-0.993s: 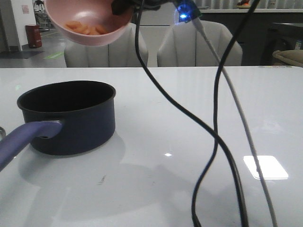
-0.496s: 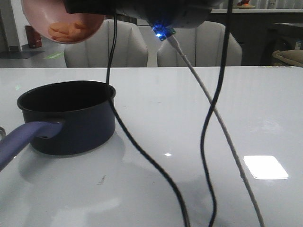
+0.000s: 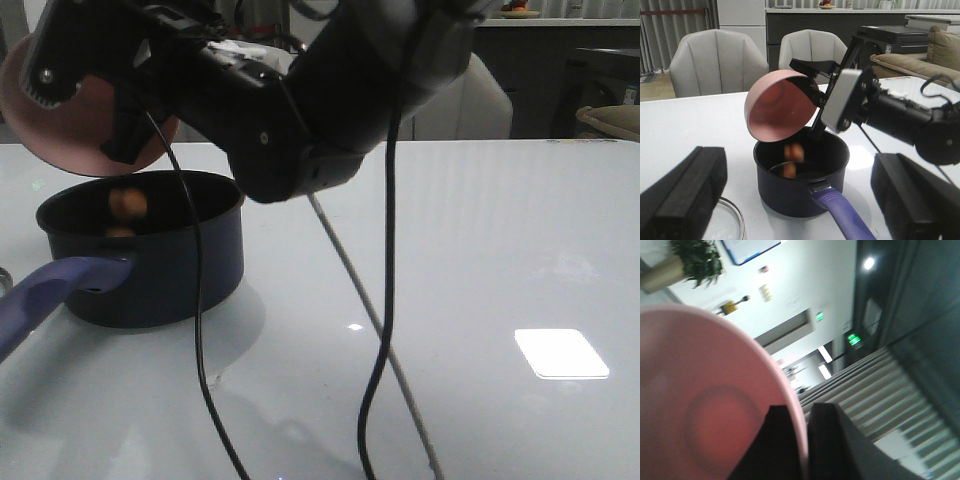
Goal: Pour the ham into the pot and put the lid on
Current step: 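Tilt the bowl with the right gripper to pour pieces into pot, then carry the empty bowl back toward its spot with the right gripper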
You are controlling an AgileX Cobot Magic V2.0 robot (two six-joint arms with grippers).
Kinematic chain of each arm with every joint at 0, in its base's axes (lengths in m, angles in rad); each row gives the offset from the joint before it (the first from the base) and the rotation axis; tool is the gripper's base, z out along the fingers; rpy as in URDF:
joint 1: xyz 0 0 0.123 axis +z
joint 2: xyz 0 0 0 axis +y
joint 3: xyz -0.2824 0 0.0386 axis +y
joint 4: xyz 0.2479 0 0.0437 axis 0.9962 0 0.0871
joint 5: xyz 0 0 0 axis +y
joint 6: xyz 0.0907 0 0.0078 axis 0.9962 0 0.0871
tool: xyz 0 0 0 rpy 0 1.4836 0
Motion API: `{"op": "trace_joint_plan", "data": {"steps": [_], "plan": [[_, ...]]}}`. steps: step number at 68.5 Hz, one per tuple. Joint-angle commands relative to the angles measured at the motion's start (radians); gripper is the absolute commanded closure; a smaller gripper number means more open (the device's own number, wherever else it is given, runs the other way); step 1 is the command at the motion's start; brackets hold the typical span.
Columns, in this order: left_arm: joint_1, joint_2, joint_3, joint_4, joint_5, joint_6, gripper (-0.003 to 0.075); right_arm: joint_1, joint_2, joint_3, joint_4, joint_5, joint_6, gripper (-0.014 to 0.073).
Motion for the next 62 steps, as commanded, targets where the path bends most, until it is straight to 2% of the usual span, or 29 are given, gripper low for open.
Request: {"op": "trace_joint_plan", "data": {"steps": [1, 6, 15, 18, 22, 25, 39, 50, 51, 62], "plan": [[-0.007, 0.004, -0.025, -0.013, -0.078, -0.002, 0.0082, -0.002, -0.044, -0.026, 0.035, -0.212, -0.054, 0.0465], [-0.007, 0.004, -0.025, -0.013, -0.078, -0.002, 0.0082, -0.001, -0.044, -0.026, 0.087, -0.205, 0.002, 0.0465], [-0.007, 0.004, -0.025, -0.013, -0.078, -0.002, 0.0082, -0.001, -0.062, -0.027, 0.263, -0.186, 0.305, 0.0465], [-0.007, 0.004, -0.025, -0.013, -0.078, -0.002, 0.0082, -0.001, -0.082, -0.027, 0.324, -0.137, 0.443, 0.0465], [-0.007, 0.004, -0.025, -0.013, -0.078, -0.002, 0.0082, -0.001, -0.113, -0.027, 0.376, -0.045, 0.549, 0.0465], [-0.007, 0.004, -0.025, -0.013, -0.078, -0.002, 0.0082, -0.001, -0.135, -0.027, 0.388, 0.029, 0.582, 0.0465], [-0.007, 0.004, -0.025, -0.013, -0.078, -0.002, 0.0082, -0.003, -0.28, -0.027, 0.431, 0.523, 0.611, 0.0465], [-0.007, 0.004, -0.025, -0.013, -0.078, -0.002, 0.0082, -0.031, -0.367, -0.027, 0.454, 0.782, 0.605, 0.0465], [-0.007, 0.004, -0.025, -0.013, -0.078, -0.002, 0.0082, -0.046, -0.384, -0.027, 0.454, 0.846, 0.595, 0.0465], [-0.007, 0.004, -0.025, -0.013, -0.078, -0.002, 0.0082, -0.127, -0.471, -0.027, 0.454, 1.112, 0.505, 0.0463]]}}
